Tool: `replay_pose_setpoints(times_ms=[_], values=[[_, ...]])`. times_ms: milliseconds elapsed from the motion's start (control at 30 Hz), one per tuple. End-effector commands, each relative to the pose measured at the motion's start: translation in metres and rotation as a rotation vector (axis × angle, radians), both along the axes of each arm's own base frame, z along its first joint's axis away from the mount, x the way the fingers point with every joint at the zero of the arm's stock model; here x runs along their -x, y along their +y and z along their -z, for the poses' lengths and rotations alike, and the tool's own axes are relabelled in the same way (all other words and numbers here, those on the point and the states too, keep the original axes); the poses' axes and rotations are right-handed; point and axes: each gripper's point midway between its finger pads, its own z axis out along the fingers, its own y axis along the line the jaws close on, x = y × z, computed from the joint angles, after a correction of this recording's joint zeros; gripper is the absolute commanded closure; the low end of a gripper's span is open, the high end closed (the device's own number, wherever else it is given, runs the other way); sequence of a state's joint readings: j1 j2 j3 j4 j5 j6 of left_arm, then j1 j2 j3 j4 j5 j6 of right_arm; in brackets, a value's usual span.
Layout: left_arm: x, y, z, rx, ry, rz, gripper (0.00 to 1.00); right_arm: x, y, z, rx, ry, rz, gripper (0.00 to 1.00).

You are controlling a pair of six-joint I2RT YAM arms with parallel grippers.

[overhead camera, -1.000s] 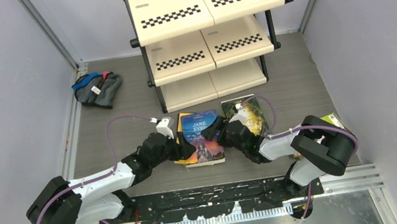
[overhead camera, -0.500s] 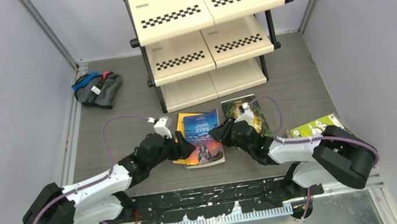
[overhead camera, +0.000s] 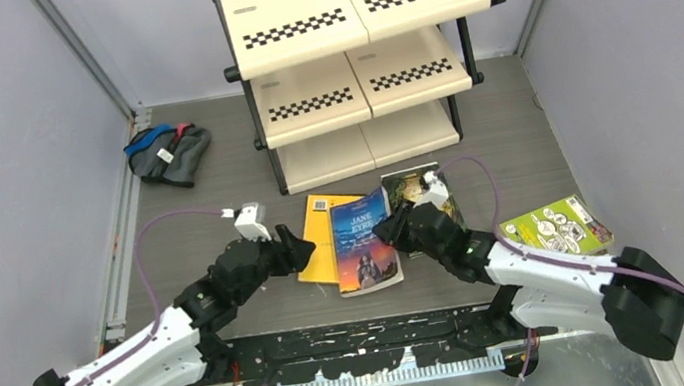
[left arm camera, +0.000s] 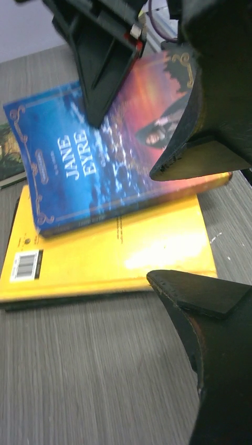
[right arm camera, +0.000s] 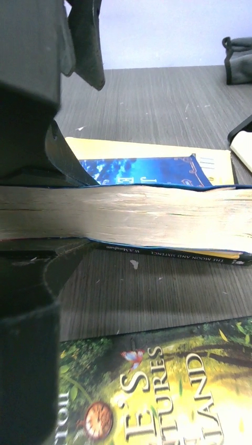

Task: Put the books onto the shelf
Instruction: Pick up the book from the center of the board.

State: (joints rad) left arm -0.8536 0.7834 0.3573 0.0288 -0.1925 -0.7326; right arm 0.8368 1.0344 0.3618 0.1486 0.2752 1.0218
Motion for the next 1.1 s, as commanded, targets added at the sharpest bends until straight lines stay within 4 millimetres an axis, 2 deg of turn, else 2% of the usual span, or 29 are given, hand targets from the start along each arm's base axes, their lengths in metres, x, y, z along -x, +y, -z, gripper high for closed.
replay_pose_setpoints(times_ms=[0, 167, 467, 933, 1000, 1067], values=[[-0.004, 0.029, -0.008, -0.025, -0.018, -0.131, 0.36, -0.006, -0.006, -0.06, 0.017, -0.103, 0.001, 0.99], [-0.004, 0.037, -0.012, -0.021, -0.03, -0.16, 0.36, -0.009, -0.005, -0.107, -0.022, -0.174, -0.003, 0.99], [-0.006, 0.035, -0.033, -0.009, -0.073, -0.148, 0.36, -0.019, 0.007, -0.176, -0.077, -0.282, -0.021, 0.99], [-0.005, 0.038, -0.041, 0.001, -0.091, -0.152, 0.36, -0.042, 0.022, -0.275, -0.247, -0.43, -0.027, 0.99], [-0.005, 0.038, -0.04, -0.001, -0.09, -0.153, 0.36, -0.046, 0.024, -0.283, -0.262, -0.436, -0.03, 0.99], [-0.005, 0.038, -0.04, -0.001, -0.089, -0.151, 0.36, -0.05, 0.026, -0.302, -0.302, -0.473, -0.03, 0.99]])
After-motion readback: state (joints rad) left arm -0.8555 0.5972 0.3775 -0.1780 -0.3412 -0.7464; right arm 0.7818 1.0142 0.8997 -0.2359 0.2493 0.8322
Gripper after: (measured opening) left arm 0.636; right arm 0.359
